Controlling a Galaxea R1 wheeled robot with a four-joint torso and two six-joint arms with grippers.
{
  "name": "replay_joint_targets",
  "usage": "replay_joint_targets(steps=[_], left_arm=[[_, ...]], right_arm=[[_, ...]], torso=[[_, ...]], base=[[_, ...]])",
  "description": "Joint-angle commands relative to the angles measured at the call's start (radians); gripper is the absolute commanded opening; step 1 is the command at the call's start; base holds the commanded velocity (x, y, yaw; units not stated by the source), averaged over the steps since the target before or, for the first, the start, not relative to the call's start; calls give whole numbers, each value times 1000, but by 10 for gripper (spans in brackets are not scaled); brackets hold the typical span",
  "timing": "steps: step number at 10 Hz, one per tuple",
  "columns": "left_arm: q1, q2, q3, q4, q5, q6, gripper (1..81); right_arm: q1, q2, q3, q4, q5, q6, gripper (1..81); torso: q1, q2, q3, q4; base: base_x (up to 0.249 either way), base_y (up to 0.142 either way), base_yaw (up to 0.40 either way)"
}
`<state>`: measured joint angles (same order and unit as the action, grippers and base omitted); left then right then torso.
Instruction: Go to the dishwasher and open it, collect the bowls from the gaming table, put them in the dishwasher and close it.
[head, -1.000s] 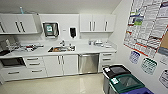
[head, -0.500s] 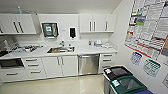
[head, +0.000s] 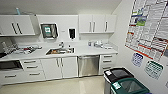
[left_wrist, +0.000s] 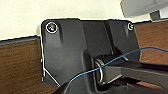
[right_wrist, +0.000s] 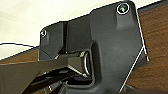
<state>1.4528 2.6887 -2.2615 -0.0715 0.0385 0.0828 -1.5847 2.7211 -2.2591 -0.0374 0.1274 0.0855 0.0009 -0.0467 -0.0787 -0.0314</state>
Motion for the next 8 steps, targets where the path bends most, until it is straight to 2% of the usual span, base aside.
replay_joint_targets(steps=[1, 8], left_arm=[[-53, -21, 8, 4, 58, 8, 811], [-53, -21, 8, 4, 58, 6, 811]], right_arm=[[41, -18, 7, -15, -52, -4, 811], [39, -18, 7, -15, -54, -4, 811]], torso=[[0, 0, 0, 0], [0, 0, 0, 0]], base=[[87, 0, 0], [86, 0, 0]])
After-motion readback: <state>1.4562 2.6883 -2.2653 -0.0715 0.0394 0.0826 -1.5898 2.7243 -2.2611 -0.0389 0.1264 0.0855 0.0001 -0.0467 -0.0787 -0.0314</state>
